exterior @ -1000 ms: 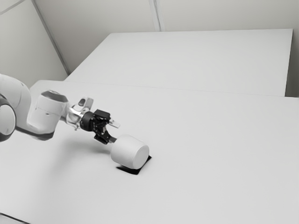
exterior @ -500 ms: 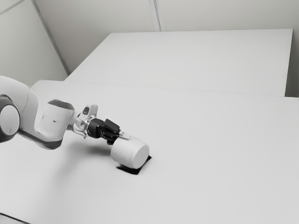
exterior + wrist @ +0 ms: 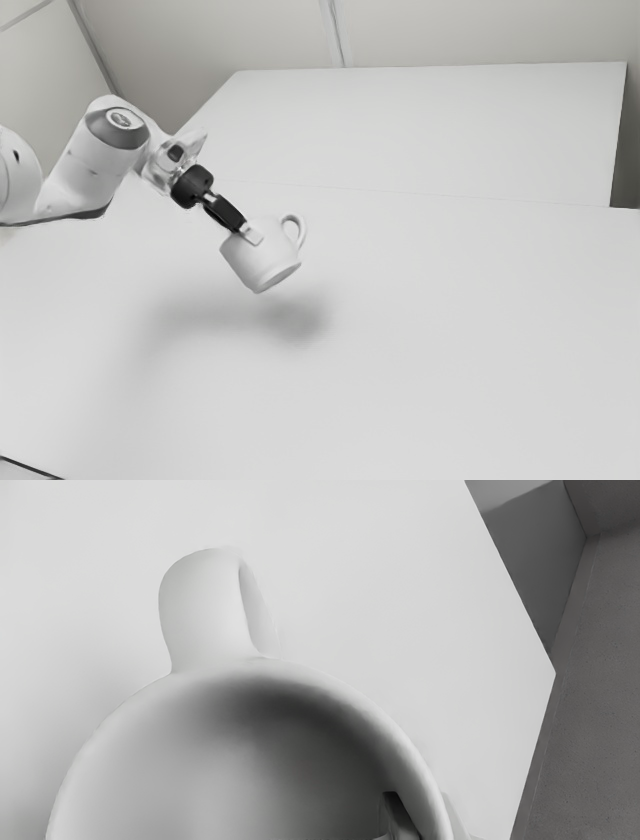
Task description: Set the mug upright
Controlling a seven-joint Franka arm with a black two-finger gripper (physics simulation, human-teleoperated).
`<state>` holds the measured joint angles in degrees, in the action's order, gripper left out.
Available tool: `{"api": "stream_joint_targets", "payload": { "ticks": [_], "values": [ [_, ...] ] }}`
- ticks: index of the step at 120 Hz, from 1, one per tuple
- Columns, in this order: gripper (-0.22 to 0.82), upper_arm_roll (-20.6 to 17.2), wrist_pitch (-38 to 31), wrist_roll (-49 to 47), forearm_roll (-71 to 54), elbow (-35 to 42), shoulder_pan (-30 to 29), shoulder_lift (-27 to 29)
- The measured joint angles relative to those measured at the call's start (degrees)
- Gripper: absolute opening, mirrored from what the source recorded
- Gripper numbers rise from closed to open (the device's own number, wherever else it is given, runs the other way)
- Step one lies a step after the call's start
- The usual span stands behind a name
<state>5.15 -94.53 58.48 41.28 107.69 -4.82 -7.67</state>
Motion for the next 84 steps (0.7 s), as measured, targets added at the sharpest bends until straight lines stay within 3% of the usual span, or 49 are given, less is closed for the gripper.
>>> {"api": "stream_joint_targets", "payload": {
  "ticks": [16,43,54,72,84],
  "values": [
    [-0.18,-4.60,-11.33,-4.70,-15.94,1.23,0.60,0.79],
    [-0.18,-6.12,-32.21,-15.27,-29.20,5.95,2.42,0.02],
    [-0.18,-6.49,-36.95,-19.49,-31.82,10.50,3.07,0.33],
    [-0.18,-7.30,-41.33,-26.18,-37.44,19.73,3.40,7.28],
    [-0.18,-7.90,-42.97,-30.25,-39.54,22.54,3.68,8.90]
  ]
}}
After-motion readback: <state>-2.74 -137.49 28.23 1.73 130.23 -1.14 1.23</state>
